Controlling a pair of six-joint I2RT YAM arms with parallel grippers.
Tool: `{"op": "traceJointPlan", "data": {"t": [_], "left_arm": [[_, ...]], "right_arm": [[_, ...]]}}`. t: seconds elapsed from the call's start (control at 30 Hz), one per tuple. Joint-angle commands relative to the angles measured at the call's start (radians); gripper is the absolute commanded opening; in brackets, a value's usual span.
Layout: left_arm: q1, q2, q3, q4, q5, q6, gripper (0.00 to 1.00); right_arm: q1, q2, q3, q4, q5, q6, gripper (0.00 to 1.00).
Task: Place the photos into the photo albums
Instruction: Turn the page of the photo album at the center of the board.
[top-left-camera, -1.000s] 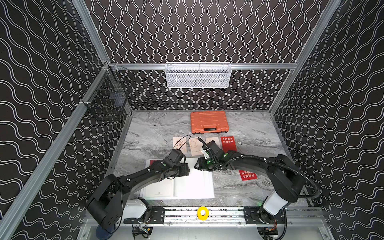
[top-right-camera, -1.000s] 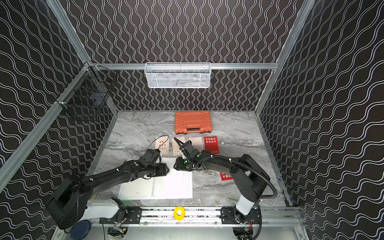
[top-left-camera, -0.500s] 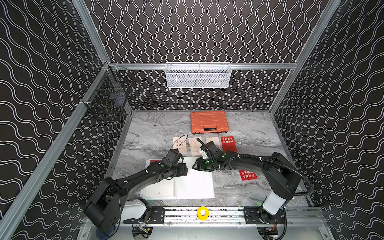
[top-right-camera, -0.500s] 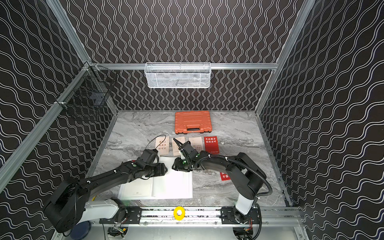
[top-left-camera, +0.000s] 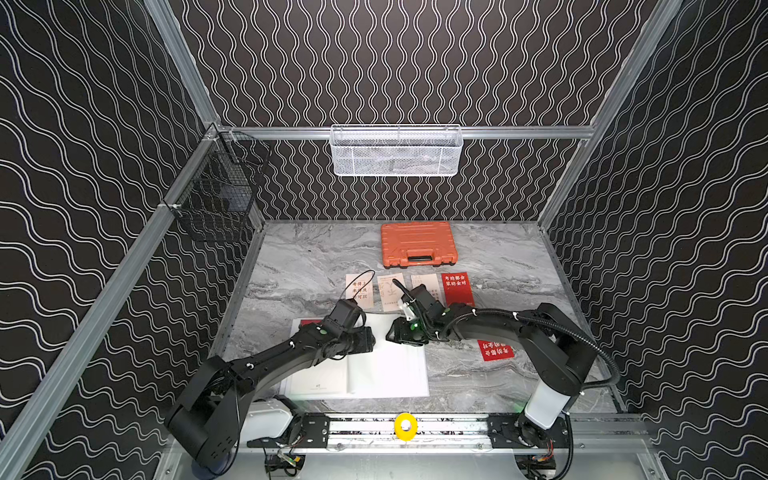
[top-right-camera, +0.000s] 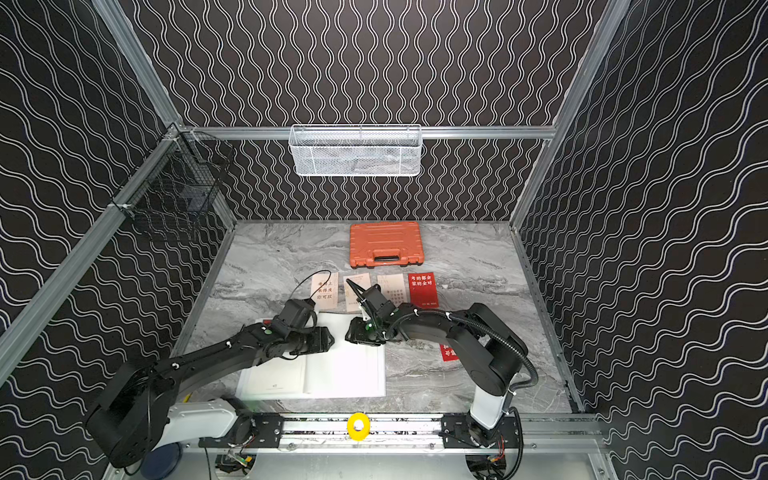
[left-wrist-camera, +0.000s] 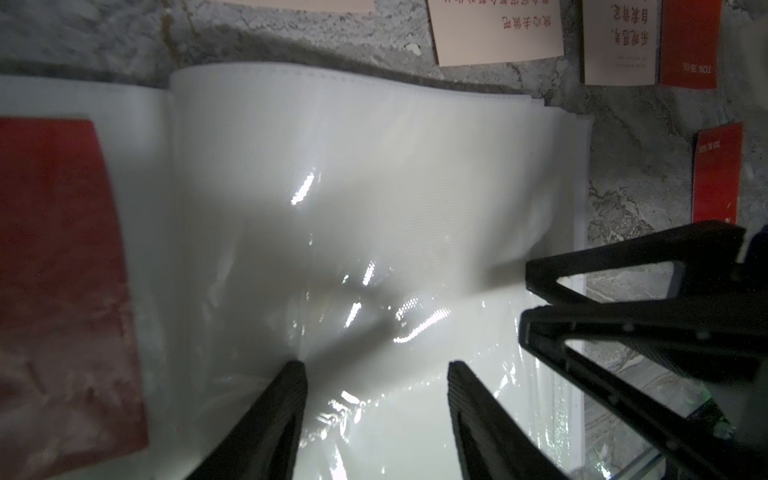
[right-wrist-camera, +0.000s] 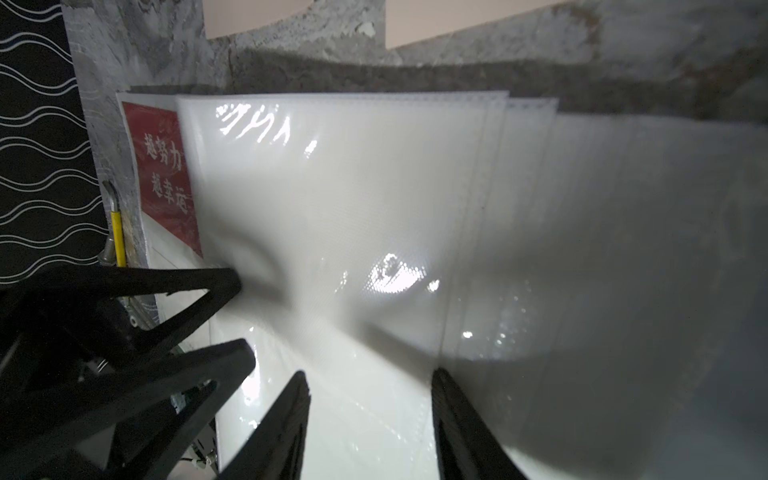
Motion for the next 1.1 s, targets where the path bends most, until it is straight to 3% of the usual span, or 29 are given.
{"op": "traceJointPlan", "data": {"t": [0.0,0.43,0.6,0.83,1.07], "left_arm": [[0.003,-0.003,-0.002,-0.063,-0.003,0.023,0.6],[0.004,-0.003,0.012,-0.061,0.009,0.028,0.6],[0.004,-0.004,0.033,-0.074,0.002,0.03,0.6],[0.008,-0.014,0.073,-0.109,-0.018,0.045,0.6],[0.014,-0.007,0.089,-0.115,-0.019,0.054,0.59]], "right_arm": [[0.001,0.015,0.002,0.0,0.02,0.007,0.5],[0.011,0.004,-0.013,0.107,-0.087,0.04,0.5],[0.024,0.0,-0.006,0.119,-0.099,0.052,0.41],[0.036,-0.022,0.003,0.078,-0.056,0.045,0.26],[0.05,-0.057,0.018,-0.022,0.031,0.021,0.25]]}}
